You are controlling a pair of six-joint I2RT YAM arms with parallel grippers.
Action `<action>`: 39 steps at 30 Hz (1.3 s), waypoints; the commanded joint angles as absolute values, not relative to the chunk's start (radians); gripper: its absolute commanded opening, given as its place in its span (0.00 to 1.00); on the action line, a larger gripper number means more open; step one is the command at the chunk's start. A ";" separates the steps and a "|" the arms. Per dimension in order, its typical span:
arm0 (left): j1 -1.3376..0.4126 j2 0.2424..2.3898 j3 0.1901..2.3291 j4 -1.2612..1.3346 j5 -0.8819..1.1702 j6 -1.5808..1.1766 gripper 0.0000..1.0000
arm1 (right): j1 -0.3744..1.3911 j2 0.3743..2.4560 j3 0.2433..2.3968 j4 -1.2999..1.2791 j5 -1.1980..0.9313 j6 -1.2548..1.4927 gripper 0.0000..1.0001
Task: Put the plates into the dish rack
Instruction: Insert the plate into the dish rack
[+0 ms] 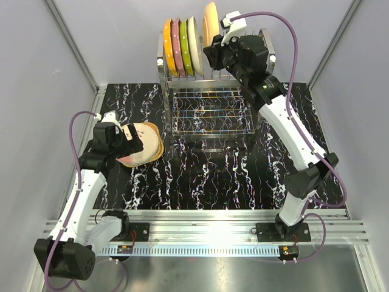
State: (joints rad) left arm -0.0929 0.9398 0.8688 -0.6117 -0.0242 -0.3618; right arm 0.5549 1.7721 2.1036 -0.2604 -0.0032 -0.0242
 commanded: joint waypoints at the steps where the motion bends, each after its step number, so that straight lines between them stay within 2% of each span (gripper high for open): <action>1: -0.080 0.942 0.890 -0.566 0.018 -0.353 0.99 | 0.548 1.799 2.160 -0.193 -0.046 -0.006 0.00; 20: -0.049 0.966 0.890 -0.560 0.078 -0.356 0.99 | 0.517 1.919 2.206 -0.195 -0.018 0.058 0.00; 23: -0.048 0.966 0.890 -0.560 0.081 -0.356 0.99 | 0.517 1.904 2.171 -0.183 -0.008 0.067 0.13; 26: -0.046 0.968 0.888 -0.560 0.084 -0.357 0.99 | 0.517 1.891 2.145 -0.176 -0.011 0.067 0.17; 27: -0.046 0.969 0.888 -0.560 0.083 -0.357 0.99 | 0.518 1.890 2.143 -0.178 -0.011 0.066 0.25; 30: -0.046 0.974 0.888 -0.560 0.087 -0.357 0.99 | 0.517 1.890 2.143 -0.193 -0.006 0.060 0.32; 31: -0.046 0.973 0.888 -0.560 0.087 -0.357 0.99 | 0.517 1.887 2.140 -0.196 -0.005 0.063 0.43; 34: -0.046 0.974 0.890 -0.561 0.087 -0.356 0.99 | 0.517 1.878 2.125 -0.190 -0.005 0.063 0.60; 39: -0.043 0.976 0.890 -0.563 0.086 -0.356 0.99 | 0.517 1.867 2.134 -0.198 -0.006 0.066 0.63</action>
State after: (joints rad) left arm -0.0505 0.9730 0.8688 -0.6025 0.0650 -0.3622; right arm 0.5167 1.9236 2.1254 -0.2272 -0.0093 0.0586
